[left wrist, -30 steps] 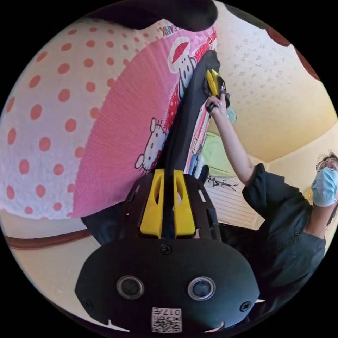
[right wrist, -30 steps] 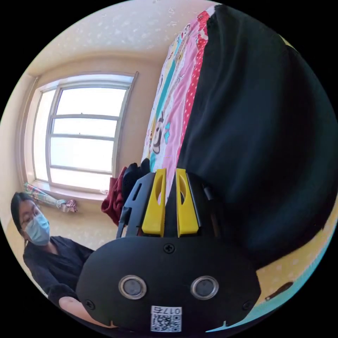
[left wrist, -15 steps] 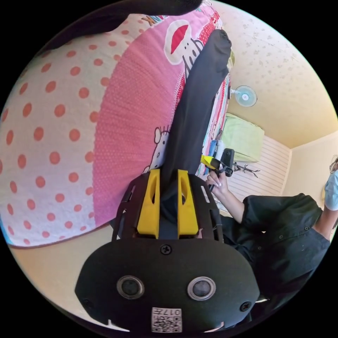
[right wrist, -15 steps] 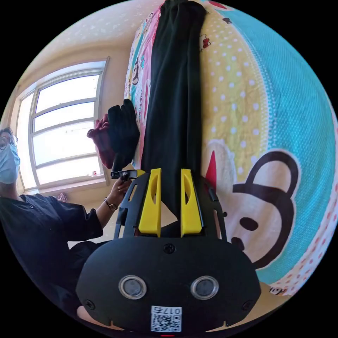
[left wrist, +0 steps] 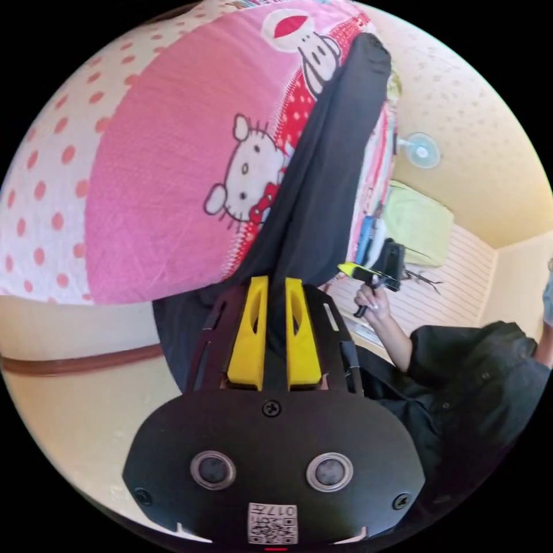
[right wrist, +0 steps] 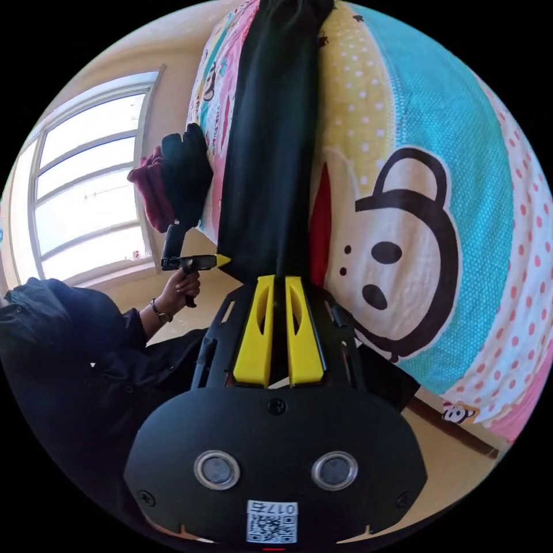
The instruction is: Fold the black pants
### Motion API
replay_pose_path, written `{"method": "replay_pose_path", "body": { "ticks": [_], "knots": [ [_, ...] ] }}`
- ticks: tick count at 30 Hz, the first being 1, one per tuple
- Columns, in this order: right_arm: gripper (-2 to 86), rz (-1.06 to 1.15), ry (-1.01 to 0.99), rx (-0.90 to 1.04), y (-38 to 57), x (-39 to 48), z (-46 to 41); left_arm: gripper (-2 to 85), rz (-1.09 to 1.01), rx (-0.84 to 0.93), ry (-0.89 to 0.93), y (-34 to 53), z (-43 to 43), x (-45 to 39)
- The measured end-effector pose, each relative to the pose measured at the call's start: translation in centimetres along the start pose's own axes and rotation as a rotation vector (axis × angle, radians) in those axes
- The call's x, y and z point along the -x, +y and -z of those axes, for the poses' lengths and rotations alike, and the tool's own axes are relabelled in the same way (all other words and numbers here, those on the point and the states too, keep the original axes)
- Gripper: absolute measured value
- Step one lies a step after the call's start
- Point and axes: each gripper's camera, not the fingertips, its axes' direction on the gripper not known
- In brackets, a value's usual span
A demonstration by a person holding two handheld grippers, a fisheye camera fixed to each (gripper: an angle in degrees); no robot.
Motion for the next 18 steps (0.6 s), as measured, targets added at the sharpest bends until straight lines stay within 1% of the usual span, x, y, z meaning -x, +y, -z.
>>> {"method": "replay_pose_path", "body": {
  "ticks": [1,3,5,8,10,13,15,17,18],
  "knots": [
    [6.1,0.011,-0.004,-0.046,0.2,-0.2,0.9,8.3,-0.023,-0.019,-0.015,-0.1,0.4,-0.5],
    [7.2,0.016,-0.016,-0.152,0.4,-0.7,3.0,9.5,-0.137,-0.099,-0.075,-1.0,1.9,-2.8],
    [8.1,-0.007,-0.072,-0.257,0.1,-2.6,5.2,10.6,-0.212,-0.130,-0.094,-2.4,2.2,-4.3],
    [9.3,-0.023,-0.138,-0.348,-1.3,-4.9,7.0,13.6,-0.270,-0.168,-0.060,-5.9,1.8,-5.6],
    [10.1,-0.019,-0.169,-0.368,-2.9,-6.0,7.7,14.2,-0.294,-0.196,-0.054,-8.4,1.6,-6.2],
    [10.6,0.003,-0.196,-0.354,-6.2,-7.4,8.1,13.1,-0.234,-0.172,-0.091,-12.3,0.7,-6.0],
    [9.5,0.041,-0.217,-0.318,-8.0,-7.6,7.4,10.2,-0.232,-0.142,-0.065,-13.7,-0.2,-5.2],
    [8.3,0.081,-0.334,-0.247,-9.6,-7.6,5.6,9.3,-0.231,-0.125,-0.017,-13.5,-0.9,-4.5],
    [8.2,0.089,-0.358,-0.235,-9.7,-7.4,5.2,9.3,-0.226,-0.132,0.022,-12.8,-1.1,-3.9]
  ]
}}
